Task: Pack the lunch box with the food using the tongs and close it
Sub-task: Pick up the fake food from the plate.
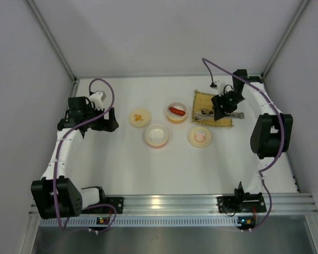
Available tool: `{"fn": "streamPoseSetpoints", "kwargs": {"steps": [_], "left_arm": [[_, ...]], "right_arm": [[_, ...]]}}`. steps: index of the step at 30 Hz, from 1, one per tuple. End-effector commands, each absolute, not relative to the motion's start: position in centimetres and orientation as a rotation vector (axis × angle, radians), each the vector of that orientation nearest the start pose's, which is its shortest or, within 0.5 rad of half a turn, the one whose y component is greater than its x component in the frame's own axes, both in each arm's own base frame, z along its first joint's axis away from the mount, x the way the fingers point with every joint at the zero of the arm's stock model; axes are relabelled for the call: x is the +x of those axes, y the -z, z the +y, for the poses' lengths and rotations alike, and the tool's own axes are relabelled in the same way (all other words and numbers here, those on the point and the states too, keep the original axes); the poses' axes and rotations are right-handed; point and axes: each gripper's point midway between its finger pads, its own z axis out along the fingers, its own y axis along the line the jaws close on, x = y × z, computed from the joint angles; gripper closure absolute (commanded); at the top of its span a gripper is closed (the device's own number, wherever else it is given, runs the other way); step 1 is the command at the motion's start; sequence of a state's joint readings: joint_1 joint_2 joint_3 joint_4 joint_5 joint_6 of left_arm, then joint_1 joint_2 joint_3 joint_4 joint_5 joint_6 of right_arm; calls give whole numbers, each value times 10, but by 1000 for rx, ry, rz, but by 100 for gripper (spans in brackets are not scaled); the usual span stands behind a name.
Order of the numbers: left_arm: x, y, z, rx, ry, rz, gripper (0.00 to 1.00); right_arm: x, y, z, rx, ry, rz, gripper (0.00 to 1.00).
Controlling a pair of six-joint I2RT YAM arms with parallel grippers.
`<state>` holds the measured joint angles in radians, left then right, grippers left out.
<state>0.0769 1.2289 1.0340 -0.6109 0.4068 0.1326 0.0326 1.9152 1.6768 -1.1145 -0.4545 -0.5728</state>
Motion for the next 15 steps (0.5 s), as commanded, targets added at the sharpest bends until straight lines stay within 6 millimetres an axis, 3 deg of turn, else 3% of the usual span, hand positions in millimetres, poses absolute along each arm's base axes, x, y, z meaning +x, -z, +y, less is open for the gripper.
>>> {"fn": "streamPoseSetpoints", "kwargs": {"steps": [1, 7, 15], "left_arm": [[330, -188, -41, 272, 379, 2270, 2], [331, -191, -42, 272, 382, 2265, 2], [331, -194, -41, 271, 370, 2261, 2]], "right_arm": [[400, -135, 82, -919, -531, 2502, 47], [398, -136, 85, -933, -534, 2504, 55], [390, -160, 79, -930, -497, 2476, 84]]}}
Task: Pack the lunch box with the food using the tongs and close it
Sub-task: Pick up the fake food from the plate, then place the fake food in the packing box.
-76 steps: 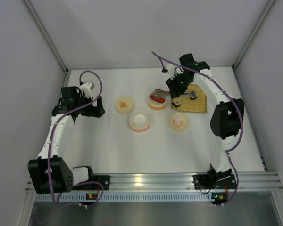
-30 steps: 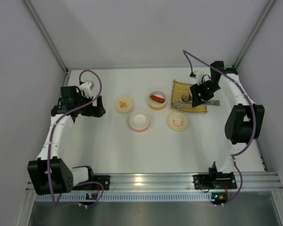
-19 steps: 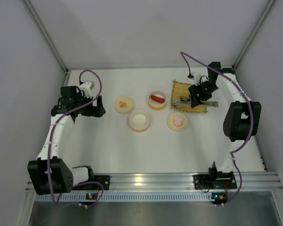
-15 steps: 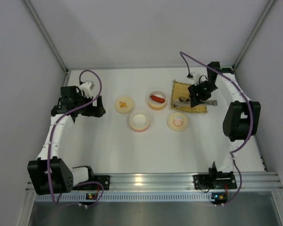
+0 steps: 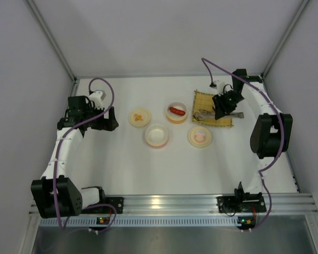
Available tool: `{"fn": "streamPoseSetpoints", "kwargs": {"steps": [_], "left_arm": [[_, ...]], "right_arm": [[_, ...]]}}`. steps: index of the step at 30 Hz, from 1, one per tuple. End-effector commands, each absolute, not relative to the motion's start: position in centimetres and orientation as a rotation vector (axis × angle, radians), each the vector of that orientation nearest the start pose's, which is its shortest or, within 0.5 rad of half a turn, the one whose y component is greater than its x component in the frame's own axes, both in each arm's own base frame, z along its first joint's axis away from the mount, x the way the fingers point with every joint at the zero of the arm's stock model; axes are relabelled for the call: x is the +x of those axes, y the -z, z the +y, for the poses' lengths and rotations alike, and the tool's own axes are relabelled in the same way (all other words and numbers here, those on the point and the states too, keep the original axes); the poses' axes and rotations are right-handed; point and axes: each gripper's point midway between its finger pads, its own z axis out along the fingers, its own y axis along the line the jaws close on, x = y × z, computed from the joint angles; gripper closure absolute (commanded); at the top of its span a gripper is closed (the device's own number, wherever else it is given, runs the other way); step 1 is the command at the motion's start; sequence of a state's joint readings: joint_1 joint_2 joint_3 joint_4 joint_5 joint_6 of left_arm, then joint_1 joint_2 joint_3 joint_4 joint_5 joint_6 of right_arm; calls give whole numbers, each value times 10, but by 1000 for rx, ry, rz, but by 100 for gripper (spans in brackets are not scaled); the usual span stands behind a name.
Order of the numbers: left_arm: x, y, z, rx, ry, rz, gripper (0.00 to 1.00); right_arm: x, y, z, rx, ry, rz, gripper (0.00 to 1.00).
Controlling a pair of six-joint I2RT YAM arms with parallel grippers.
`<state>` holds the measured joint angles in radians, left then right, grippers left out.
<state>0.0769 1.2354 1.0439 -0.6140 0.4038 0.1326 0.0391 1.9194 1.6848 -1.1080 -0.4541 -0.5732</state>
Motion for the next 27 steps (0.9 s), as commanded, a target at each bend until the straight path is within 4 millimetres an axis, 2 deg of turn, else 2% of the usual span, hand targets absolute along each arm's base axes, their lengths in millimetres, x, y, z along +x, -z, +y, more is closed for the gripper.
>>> {"fn": "streamPoseSetpoints", "kwargs": {"steps": [1, 2, 6, 9, 11, 15, 16, 18, 19, 22, 27], "left_arm": [[331, -194, -40, 265, 372, 2265, 2], [331, -195, -41, 266, 372, 2261, 1], [329, -194, -44, 252, 403, 2268, 2], [329, -195, -49, 244, 443, 2269, 1], [328, -194, -51, 238, 462, 2271, 2], [329, -195, -52, 230, 477, 2271, 2], [329, -196, -52, 228, 484, 2271, 2], [329, -196, -50, 225, 483, 2271, 2], [330, -195, -49, 222, 480, 2273, 1], [330, -193, -46, 217, 478, 2278, 2], [329, -188, -46, 205, 489, 2292, 2]], "right_arm": [[390, -168, 79, -927, -491, 2460, 86], [387, -182, 79, -924, -490, 2436, 87], [382, -218, 84, -921, -466, 2359, 93], [374, -238, 97, -941, -473, 2324, 97], [365, -247, 115, -979, -491, 2290, 98], [345, -248, 152, -1057, -533, 2265, 98], [340, -249, 166, -1099, -534, 2239, 98], [331, -243, 180, -1139, -540, 2239, 97], [326, -241, 193, -1184, -526, 2219, 96], [315, -228, 216, -1278, -499, 2212, 96], [308, -210, 238, -1365, -474, 2209, 94]]}}
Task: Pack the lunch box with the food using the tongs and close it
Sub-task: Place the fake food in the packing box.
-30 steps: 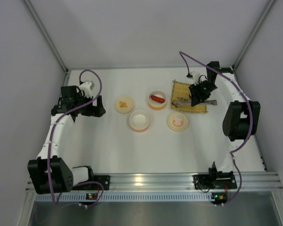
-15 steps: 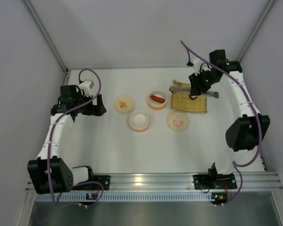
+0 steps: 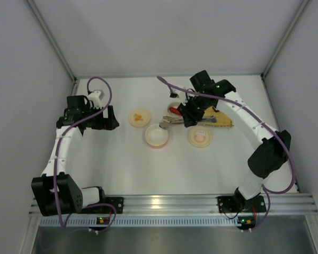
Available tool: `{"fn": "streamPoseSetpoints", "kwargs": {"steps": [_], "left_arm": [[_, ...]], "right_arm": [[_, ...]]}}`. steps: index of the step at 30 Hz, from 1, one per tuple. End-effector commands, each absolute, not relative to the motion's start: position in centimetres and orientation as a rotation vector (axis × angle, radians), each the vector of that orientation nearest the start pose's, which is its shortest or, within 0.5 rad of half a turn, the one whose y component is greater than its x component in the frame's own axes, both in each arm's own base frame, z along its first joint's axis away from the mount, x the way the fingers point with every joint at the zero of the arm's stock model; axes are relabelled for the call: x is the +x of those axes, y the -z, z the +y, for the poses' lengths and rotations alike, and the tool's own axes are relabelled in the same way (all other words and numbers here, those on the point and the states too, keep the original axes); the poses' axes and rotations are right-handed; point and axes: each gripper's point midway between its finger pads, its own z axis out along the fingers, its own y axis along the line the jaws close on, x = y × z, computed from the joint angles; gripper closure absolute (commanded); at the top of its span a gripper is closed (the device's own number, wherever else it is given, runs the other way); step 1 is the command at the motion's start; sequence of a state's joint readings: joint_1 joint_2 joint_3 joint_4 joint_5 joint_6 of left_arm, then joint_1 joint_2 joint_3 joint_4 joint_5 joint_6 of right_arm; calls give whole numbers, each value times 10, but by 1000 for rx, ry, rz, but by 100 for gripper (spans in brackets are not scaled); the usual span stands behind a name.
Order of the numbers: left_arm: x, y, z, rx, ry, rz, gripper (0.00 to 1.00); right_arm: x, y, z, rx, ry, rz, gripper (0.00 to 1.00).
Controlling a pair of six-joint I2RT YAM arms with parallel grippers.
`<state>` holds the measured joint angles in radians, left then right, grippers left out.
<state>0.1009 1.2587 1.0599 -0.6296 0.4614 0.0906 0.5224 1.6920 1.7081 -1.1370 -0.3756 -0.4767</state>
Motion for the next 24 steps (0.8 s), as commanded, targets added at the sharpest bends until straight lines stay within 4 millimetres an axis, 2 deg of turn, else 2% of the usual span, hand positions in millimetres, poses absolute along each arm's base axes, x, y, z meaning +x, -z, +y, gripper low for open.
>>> {"fn": "streamPoseSetpoints", "kwargs": {"steps": [1, 10, 19, 24], "left_arm": [[329, -187, -44, 203, 484, 2294, 2], [329, -182, -42, 204, 476, 2297, 2], [328, -173, -39, 204, 462, 2317, 2], [328, -174, -39, 209, 451, 2313, 2]], "right_arm": [[306, -206, 243, -1384, -474, 2207, 94], [303, -185, 266, -1460, -463, 2207, 92], [299, -163, 274, -1494, -475, 2242, 90], [296, -158, 276, -1509, -483, 2249, 86]]}}
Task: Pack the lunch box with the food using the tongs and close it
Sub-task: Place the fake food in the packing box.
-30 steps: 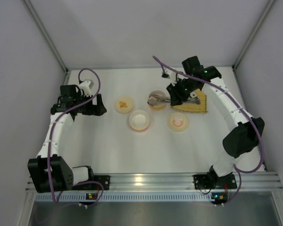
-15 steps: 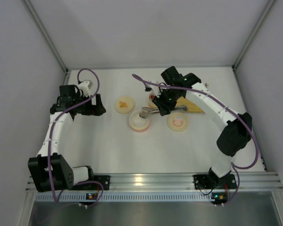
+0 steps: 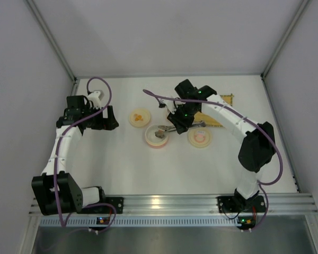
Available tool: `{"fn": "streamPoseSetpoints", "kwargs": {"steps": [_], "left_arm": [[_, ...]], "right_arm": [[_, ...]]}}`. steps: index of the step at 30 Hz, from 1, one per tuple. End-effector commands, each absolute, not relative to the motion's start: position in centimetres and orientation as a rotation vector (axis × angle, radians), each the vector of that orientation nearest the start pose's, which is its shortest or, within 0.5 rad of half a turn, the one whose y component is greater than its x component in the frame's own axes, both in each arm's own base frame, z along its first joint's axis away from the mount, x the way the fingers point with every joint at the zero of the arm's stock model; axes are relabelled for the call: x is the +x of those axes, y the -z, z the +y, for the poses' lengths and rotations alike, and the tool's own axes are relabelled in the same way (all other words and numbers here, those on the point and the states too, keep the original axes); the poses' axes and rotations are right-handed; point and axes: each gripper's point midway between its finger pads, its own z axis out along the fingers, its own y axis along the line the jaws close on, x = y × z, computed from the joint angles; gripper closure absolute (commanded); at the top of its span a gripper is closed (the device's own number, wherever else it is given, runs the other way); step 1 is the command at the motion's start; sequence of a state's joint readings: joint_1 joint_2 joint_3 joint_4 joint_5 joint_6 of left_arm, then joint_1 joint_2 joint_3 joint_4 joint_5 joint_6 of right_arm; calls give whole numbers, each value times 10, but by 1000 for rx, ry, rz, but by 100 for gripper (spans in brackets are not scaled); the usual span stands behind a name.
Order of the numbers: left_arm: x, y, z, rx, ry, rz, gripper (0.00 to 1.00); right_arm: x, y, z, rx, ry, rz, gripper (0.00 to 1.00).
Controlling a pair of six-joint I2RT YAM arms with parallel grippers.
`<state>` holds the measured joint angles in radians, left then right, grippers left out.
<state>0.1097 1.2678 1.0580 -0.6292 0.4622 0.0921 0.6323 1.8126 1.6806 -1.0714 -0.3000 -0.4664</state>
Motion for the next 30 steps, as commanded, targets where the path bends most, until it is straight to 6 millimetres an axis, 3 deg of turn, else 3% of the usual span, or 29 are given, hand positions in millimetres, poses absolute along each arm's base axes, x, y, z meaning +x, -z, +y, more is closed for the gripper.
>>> {"fn": "streamPoseSetpoints", "kwargs": {"steps": [1, 5, 18, 27, 30], "left_arm": [[329, -174, -37, 205, 444, 2314, 2], [329, -174, -36, 203, 441, 2314, 2], [329, -175, -36, 201, 436, 2316, 2], [329, -177, -36, 200, 439, 2311, 1], [329, -179, -37, 200, 440, 2307, 2]], "right_arm": [[296, -157, 276, -1511, -485, 2252, 86], [292, -152, 275, -1529, -488, 2259, 84], [284, -155, 268, -1541, -479, 2270, 55], [281, -169, 262, -1538, -458, 2252, 53], [284, -184, 262, -1507, -452, 2227, 55]]}}
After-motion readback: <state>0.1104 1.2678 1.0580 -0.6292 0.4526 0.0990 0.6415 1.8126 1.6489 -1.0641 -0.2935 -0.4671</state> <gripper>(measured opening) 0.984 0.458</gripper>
